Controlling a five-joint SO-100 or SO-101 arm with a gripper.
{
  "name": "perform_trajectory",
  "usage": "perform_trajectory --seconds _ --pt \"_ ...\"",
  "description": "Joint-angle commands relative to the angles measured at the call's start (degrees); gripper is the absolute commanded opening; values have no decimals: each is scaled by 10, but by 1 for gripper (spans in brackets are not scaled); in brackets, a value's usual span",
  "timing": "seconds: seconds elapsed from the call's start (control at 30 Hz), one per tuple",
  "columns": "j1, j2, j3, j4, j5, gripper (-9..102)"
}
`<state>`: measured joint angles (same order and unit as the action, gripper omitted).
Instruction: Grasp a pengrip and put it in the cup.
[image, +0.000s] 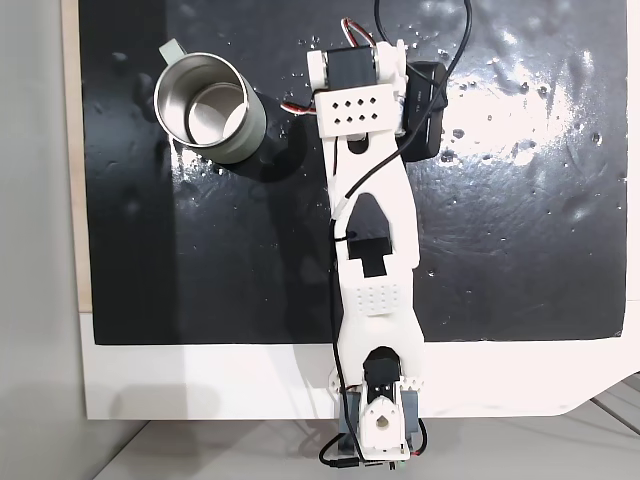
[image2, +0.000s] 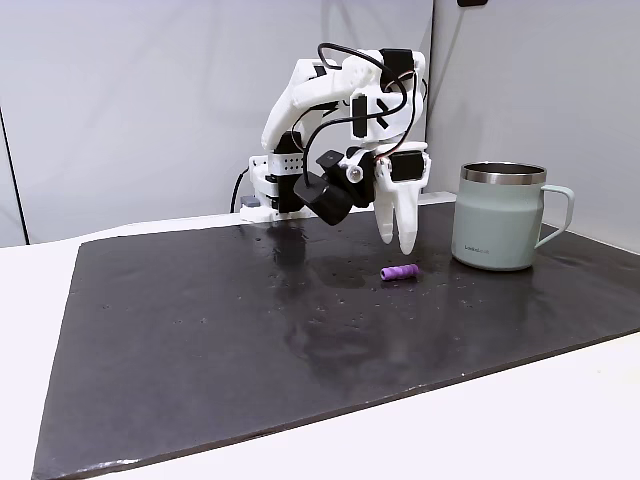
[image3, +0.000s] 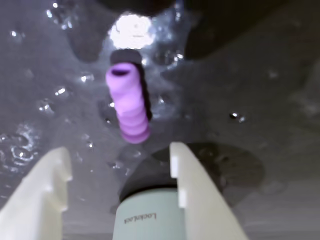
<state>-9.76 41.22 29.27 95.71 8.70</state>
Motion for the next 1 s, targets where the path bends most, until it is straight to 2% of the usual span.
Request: perform_trajectory --seconds 0.0,0.33,0.47,0.6,0.73,0.97 --pt "-1 -17 -56 10 -10 20" --pt "-4 -112 -97 10 -22 18" --pt "1 -133 -105 10 -25 4" --pt "8 -127 -101 11 -28 0" --pt "21 -47 -50 11 -28 0" --pt "27 198 83 11 -36 0"
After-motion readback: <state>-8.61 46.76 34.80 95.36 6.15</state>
